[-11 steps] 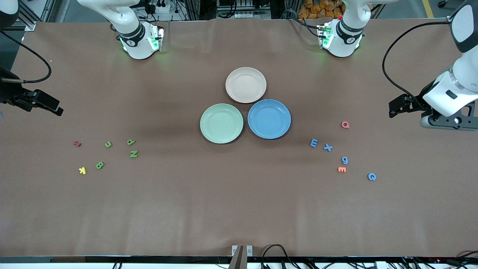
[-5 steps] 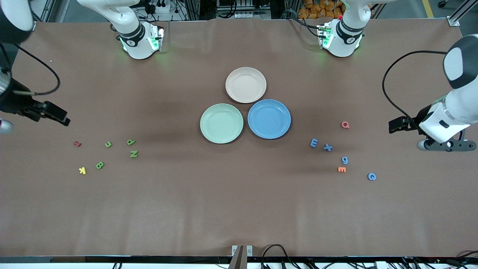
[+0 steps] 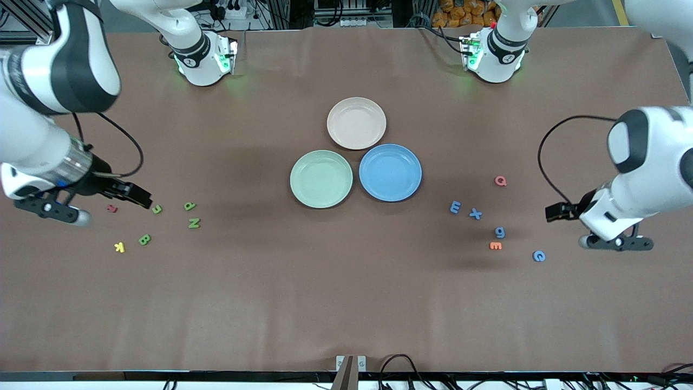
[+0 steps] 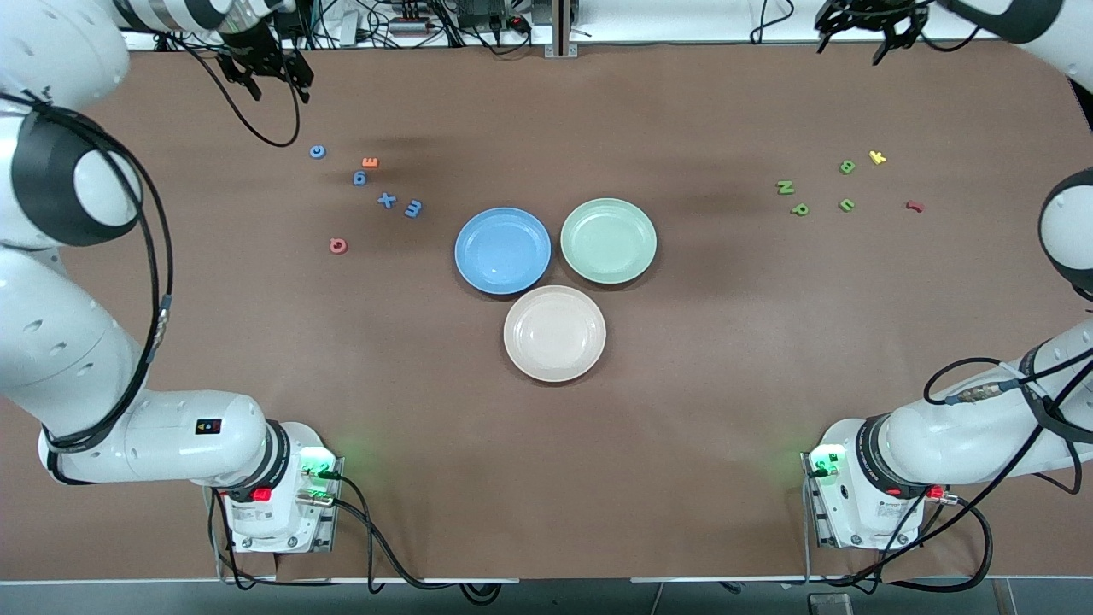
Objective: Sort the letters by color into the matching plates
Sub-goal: 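Move the right gripper to the N while the left gripper nears the C, then grasp the N with the right gripper while the left gripper grasps the C, then place the green N on the green plate with the right gripper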
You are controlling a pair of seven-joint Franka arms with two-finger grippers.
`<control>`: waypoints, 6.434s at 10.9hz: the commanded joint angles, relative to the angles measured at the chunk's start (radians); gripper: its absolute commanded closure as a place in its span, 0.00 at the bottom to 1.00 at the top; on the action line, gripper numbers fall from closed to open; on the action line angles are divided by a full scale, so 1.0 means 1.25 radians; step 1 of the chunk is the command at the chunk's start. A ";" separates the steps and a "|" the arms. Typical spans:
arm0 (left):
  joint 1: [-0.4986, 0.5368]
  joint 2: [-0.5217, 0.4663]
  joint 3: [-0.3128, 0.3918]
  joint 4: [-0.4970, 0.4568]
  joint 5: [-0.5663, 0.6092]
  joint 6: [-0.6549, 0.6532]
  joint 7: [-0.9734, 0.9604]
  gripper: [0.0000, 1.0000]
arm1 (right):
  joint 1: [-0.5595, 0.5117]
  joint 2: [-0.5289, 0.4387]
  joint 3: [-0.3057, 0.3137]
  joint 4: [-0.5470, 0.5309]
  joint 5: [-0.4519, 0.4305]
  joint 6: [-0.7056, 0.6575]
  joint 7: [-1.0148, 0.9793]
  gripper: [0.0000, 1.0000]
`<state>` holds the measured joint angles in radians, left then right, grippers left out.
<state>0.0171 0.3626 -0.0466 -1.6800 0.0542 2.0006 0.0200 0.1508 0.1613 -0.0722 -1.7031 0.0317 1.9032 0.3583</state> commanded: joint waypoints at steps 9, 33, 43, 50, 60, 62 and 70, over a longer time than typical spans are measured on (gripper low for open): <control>0.052 0.244 0.013 0.012 0.092 0.310 0.012 0.00 | 0.001 0.082 0.022 -0.276 -0.008 0.397 0.024 0.00; 0.031 0.326 0.009 0.053 0.044 0.321 0.012 0.17 | -0.155 0.272 0.161 -0.295 -0.207 0.567 0.023 0.00; 0.028 0.336 0.009 0.066 0.045 0.336 0.024 0.25 | -0.259 0.295 0.241 -0.318 -0.257 0.609 0.024 0.00; 0.034 0.336 0.009 0.070 0.043 0.338 0.037 0.37 | -0.259 0.302 0.241 -0.318 -0.259 0.612 0.025 0.49; 0.031 0.326 0.009 0.070 0.041 0.337 0.036 1.00 | -0.265 0.241 0.282 -0.310 -0.252 0.519 0.074 0.80; 0.031 0.324 0.009 0.070 0.041 0.337 0.036 1.00 | -0.241 0.211 0.302 -0.311 -0.251 0.497 0.124 0.80; 0.029 0.196 -0.072 0.065 0.038 0.131 0.026 1.00 | 0.035 0.179 0.301 -0.298 -0.212 0.469 0.360 0.79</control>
<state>0.0528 0.6768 -0.1029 -1.5759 0.1232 2.2491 0.0406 0.1144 0.4031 0.3087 -2.0757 -0.2517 2.5066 0.7249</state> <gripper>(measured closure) 0.648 0.661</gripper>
